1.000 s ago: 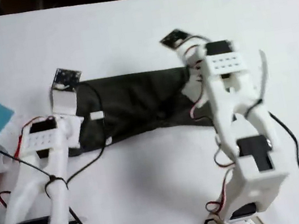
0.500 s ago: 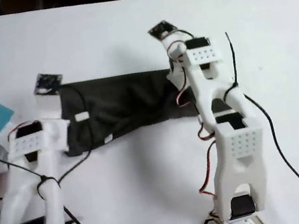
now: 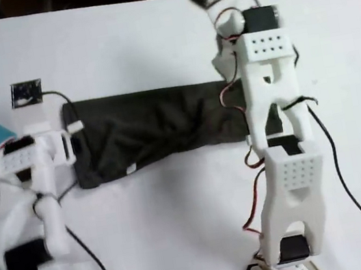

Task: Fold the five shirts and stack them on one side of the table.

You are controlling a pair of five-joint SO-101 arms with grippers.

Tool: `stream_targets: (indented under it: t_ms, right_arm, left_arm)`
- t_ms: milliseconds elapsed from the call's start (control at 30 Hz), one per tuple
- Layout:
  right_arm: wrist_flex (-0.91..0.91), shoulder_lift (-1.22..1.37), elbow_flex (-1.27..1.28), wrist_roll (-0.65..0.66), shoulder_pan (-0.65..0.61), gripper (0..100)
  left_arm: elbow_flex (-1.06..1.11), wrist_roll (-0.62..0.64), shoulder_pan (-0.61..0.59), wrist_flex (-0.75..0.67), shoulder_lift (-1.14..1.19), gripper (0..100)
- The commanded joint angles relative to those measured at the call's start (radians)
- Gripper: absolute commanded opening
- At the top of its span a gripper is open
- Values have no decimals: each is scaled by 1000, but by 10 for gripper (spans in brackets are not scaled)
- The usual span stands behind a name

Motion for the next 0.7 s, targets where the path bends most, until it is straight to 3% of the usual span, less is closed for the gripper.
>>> stream_targets:
  t_ms: [0,233,667]
  right_arm:
    - [25,-116,-2,3,31,18]
    - [25,-291,161,3,58,18]
    - [24,-653,476,71,193,18]
  left_arm:
    - [-236,37,5,158,167,260]
    - [-490,48,74,313,396,258]
    - [-591,92,150,374,512,255]
